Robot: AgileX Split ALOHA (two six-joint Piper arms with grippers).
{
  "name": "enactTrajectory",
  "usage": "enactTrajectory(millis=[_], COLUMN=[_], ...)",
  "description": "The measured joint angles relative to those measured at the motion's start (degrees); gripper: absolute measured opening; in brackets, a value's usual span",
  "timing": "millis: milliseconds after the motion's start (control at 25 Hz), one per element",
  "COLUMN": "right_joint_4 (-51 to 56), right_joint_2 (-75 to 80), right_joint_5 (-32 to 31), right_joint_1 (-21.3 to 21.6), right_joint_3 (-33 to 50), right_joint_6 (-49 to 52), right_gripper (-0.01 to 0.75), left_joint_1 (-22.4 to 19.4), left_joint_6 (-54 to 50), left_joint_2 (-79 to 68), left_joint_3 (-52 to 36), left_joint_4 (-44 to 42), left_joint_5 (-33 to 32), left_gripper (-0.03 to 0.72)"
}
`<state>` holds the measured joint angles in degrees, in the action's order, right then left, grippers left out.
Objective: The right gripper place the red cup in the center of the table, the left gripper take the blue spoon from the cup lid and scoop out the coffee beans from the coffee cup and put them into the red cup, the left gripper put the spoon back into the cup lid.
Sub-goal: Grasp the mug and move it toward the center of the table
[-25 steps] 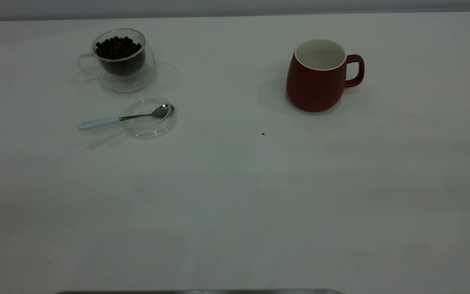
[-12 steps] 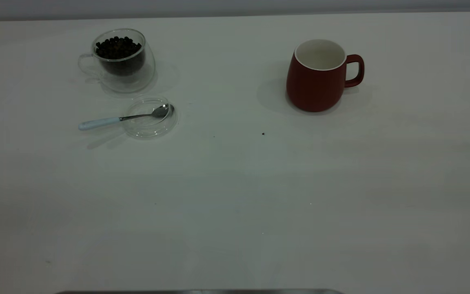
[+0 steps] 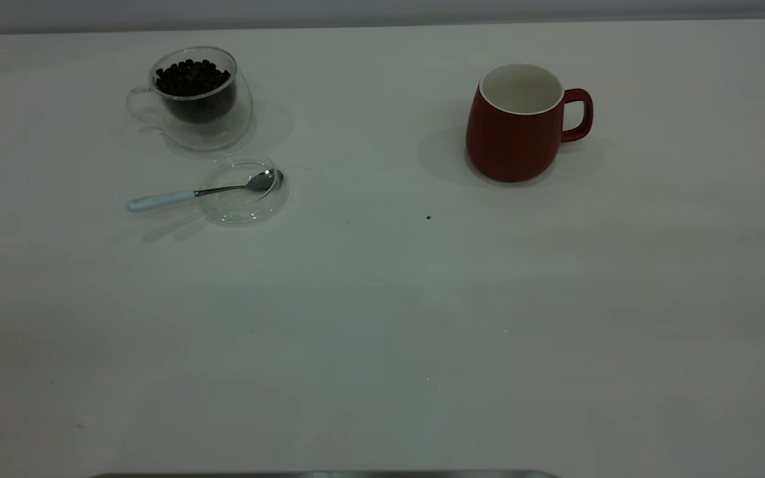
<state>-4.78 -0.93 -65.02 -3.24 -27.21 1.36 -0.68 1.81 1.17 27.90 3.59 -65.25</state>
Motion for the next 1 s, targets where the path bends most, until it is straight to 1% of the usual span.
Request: enactTrajectory(millis=[680, 800, 920, 1000], right_joint_4=[0.2, 1.2, 4.8, 7.6], right_joint_2=[0.0, 0.0, 2.0, 6.3], right_joint_5=[0.0, 0.1, 2.7, 8.2], right_joint_1=[0.0, 0.0, 0.0, 0.0], right_joint_3=[0.0, 0.0, -1.1, -2.1], right_joint_6=[0.0, -0.6, -4.4, -6.1], right_gripper=[0.504, 0.491, 0.480, 0.483], left_joint_1=[0.0, 0.0, 0.0, 0.0], left_joint_6=[0.0, 0.0, 0.0, 0.0], left_joint_2=[0.0, 0.0, 0.0, 0.0], left_joint_3=[0.0, 0.0, 0.0, 0.0], left_joint_4=[0.0, 0.0, 0.0, 0.0], left_joint_5=[0.0, 0.0, 0.0, 0.0], left_gripper=[0.556, 0.556, 0.556, 0.556])
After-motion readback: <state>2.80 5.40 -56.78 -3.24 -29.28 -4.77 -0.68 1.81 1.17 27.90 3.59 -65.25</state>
